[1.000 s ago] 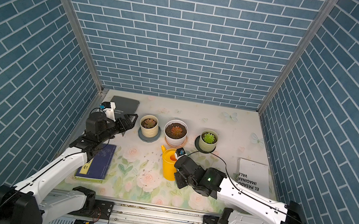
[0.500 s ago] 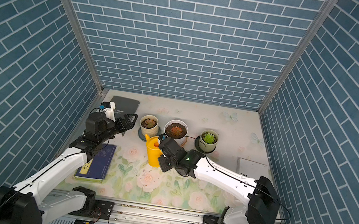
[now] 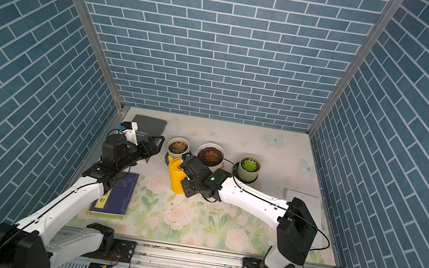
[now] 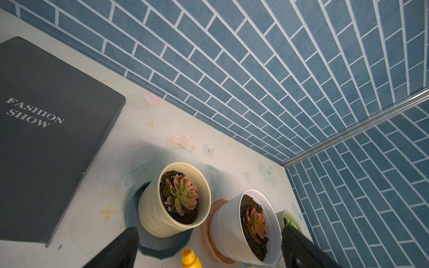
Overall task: Water the succulent around the soil edge
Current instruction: Water the soil of the potted plant with water.
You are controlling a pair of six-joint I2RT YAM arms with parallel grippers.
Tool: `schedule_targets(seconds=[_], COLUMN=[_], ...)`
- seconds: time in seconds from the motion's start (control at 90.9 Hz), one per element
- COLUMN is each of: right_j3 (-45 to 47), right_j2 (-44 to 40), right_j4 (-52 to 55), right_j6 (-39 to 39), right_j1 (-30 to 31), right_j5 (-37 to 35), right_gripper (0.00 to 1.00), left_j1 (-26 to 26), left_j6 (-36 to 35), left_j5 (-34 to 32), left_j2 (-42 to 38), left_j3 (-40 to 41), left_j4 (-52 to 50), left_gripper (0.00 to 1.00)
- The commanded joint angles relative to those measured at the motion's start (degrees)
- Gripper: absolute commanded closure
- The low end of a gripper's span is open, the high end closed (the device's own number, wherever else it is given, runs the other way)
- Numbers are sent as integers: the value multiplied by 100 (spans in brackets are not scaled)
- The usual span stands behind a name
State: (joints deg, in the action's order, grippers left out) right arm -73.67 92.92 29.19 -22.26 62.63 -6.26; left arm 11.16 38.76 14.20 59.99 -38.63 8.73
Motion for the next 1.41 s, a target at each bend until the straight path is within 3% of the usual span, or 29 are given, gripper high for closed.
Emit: schedule_targets(seconds=[0.0, 0.594, 1.045, 1.397], right_j3=[-222, -286, -925, -1059], right_j2=[57, 20, 465, -229], right_j4=[117, 243, 390, 1923], right_j6=[-180, -575, -332, -314], right_j1=[-37, -233, -37, -192], right_j5=[-161, -342, 296, 405], right_gripper=[100, 100, 100, 100], left_j1=[6, 8, 11, 3], left_j6=[-71, -72, -54, -48], left_j5=[-21, -37, -7, 42], left_j2=[-81, -79, -62, -66], left_j3=[40, 40, 49, 46], left_j4=[14, 10, 41, 45], left_gripper=[0, 0, 0, 0])
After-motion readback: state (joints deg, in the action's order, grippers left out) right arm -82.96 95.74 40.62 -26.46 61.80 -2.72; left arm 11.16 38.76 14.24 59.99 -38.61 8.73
